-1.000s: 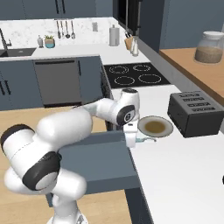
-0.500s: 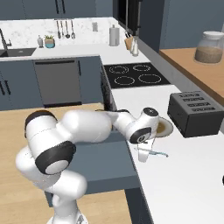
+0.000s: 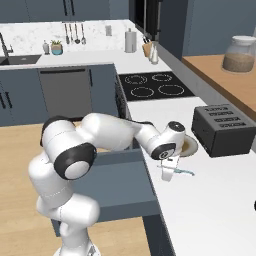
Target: Pick the peeler from the drawer and place it on the counter.
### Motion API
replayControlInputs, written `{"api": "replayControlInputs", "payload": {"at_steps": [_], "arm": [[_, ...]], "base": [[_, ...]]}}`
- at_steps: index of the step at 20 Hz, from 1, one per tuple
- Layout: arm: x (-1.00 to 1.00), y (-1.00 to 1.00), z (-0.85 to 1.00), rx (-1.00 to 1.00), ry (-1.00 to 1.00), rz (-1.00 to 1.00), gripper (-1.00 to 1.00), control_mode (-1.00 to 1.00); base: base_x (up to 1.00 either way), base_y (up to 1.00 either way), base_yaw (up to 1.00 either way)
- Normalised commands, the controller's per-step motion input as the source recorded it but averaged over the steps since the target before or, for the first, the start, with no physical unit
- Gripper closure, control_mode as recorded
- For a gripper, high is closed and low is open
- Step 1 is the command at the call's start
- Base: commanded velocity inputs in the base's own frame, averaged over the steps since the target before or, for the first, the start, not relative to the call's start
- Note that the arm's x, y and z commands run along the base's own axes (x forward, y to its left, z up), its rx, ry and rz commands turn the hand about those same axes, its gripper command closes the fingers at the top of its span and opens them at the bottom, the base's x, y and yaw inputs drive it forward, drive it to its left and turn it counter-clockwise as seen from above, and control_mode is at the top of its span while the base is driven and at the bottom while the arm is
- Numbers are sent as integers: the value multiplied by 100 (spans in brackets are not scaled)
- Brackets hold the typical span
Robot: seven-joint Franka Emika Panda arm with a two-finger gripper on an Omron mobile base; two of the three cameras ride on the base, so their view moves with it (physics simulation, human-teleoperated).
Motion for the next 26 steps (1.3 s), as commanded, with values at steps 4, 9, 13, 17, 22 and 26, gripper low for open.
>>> {"api": "replayControlInputs", "payload": {"at_steps": [4,9,13,17,22,26], "arm": [[26,-37,-20,0,-1,0,100,-100],[26,-41,-30,1,-4,0,100,-100],[20,-46,-22,0,-5,0,100,-100],[31,-28,-27,0,-2,0,100,-100],[0,0,2,-1,0,0,-100,-100],[-12,19,50,-8,0,0,-100,-100]], "base": [[0,0,0],[0,0,0],[0,0,0],[0,0,0],[0,0,0],[0,0,0]]}}
